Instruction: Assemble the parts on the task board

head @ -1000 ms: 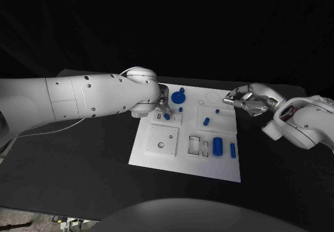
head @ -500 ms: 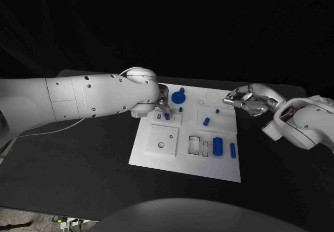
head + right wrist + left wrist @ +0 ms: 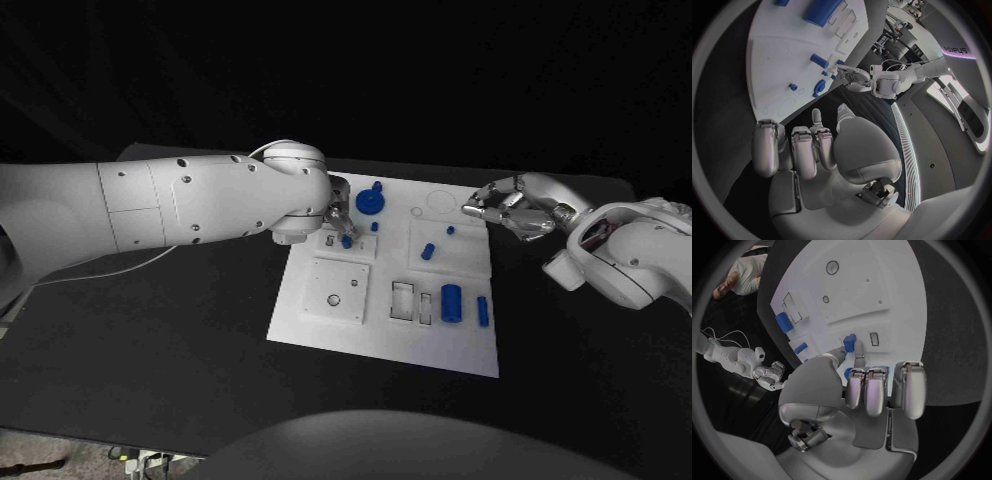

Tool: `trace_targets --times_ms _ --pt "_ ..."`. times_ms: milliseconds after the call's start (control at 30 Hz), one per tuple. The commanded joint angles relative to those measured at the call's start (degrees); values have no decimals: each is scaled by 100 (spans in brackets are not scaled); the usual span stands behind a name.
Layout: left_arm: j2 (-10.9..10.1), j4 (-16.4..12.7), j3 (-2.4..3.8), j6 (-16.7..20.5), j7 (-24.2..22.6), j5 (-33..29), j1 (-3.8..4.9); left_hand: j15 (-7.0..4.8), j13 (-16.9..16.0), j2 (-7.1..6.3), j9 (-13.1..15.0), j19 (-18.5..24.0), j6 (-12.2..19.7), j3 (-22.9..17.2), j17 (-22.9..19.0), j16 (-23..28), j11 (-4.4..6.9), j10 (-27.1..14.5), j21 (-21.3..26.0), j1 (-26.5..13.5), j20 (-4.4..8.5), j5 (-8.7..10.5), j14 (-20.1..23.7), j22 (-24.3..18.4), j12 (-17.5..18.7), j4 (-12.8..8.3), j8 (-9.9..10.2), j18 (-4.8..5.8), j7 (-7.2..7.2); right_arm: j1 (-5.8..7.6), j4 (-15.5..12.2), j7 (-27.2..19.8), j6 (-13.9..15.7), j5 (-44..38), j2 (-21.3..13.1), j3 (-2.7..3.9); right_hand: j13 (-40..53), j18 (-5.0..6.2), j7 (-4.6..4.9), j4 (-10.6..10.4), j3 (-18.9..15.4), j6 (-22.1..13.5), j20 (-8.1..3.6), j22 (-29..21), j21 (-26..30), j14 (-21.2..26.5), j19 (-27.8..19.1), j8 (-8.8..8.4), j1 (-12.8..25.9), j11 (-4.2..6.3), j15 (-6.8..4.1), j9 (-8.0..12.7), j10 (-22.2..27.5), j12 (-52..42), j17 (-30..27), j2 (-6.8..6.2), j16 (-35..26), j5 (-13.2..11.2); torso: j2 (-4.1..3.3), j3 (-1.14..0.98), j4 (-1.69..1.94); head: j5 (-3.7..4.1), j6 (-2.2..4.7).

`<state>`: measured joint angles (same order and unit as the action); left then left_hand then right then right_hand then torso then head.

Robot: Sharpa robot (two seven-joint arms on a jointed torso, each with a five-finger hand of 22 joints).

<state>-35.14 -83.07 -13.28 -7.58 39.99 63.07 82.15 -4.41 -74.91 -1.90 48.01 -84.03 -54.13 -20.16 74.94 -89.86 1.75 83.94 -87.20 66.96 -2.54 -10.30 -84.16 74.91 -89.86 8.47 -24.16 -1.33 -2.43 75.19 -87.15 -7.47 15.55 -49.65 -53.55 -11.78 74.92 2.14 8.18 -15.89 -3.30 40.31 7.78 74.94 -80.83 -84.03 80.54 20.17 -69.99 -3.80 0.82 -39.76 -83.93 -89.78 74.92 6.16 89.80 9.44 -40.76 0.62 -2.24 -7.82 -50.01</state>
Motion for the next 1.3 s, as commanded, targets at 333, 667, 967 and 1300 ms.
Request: trace_targets --times_ms 333,667,967,1300 --pt "-14 -16 2 174 575 80 -16 18 -1509 18 13 -234 38 1 1506 -14 -9 606 50 -24 30 13 -584 1102 -14 14 18 0 10 -15 10 -70 -12 -1 4 0 1508 88 12 45 2 -36 -7 1103 48 -597 -60 -38 -47 -38 50 5 -607 -22 1508 1 20 41 -1 2 -1 4 1" --pt "-46 -63 4 426 499 118 -21 17 -1509 15 17 -241 34 6 1506 -14 -9 606 44 -17 30 7 -584 1110 -14 9 17 3 12 -27 15 -74 -16 0 0 0 1508 90 13 48 3 -41 -6 1101 54 -597 -66 -39 -53 -39 51 5 -607 -22 1508 1 20 44 -6 4 2 14 1" --pt "-41 -58 4 385 484 98 -23 16 -1509 15 21 -234 23 14 1506 -14 -8 606 51 -20 30 5 -584 1102 -14 13 14 0 12 -37 23 -75 -22 1 6 0 1508 90 13 48 3 -41 -6 1101 54 -597 -66 -39 -53 -39 51 5 -607 -22 1508 1 20 44 -4 -4 7 -4 1" --pt "-34 -42 3 327 495 53 -45 16 -1509 17 22 -231 22 17 1506 -14 -8 606 54 -23 30 5 -584 1099 -14 17 14 -1 11 -70 59 -96 -17 12 41 0 1508 93 14 52 4 -48 -5 1096 67 -597 -79 -39 -63 -40 51 4 -607 -22 1508 1 20 50 1 -1 2 -40 1"
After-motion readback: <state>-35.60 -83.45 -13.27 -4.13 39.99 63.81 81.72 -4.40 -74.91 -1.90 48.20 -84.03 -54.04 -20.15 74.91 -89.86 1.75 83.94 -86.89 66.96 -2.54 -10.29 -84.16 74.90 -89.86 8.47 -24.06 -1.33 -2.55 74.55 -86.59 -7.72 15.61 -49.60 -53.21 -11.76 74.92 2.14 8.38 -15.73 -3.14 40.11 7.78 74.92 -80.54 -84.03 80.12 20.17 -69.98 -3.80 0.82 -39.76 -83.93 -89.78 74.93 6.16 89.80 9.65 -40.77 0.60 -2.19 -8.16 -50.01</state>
